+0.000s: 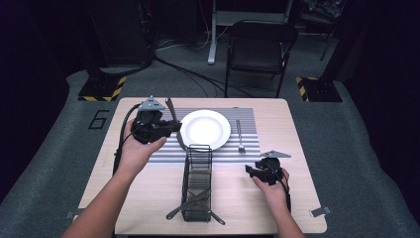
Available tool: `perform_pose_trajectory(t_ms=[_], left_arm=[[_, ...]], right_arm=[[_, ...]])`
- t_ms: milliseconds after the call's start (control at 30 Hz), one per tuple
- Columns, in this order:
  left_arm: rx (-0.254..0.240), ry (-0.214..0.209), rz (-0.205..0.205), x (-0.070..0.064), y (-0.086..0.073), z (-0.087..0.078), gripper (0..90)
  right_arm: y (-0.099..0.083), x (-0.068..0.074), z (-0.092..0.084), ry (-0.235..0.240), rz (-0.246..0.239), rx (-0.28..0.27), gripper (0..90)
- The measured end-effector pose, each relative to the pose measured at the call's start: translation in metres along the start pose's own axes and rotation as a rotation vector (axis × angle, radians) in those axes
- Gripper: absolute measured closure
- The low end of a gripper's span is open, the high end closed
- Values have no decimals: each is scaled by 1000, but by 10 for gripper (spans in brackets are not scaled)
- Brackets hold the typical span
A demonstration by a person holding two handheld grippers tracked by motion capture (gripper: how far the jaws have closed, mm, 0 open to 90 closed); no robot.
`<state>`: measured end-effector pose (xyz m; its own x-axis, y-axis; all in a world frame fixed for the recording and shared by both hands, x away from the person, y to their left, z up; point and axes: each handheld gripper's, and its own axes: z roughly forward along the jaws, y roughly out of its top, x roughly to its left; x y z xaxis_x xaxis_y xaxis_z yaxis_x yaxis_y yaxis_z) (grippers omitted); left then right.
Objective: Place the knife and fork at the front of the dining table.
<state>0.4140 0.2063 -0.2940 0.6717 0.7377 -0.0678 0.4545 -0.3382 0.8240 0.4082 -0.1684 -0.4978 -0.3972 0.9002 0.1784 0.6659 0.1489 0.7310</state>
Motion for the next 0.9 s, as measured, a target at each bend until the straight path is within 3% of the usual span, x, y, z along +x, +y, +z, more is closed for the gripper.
perform_pose_trajectory(t_ms=[400,900], left_arm=[[28,50,-44,22,-22,14,821],[43,126,-88,52,-55,20,821]], right_arm=[[0,0,0,2,-8,0,504],[0,1,1,5,-4,1,504]])
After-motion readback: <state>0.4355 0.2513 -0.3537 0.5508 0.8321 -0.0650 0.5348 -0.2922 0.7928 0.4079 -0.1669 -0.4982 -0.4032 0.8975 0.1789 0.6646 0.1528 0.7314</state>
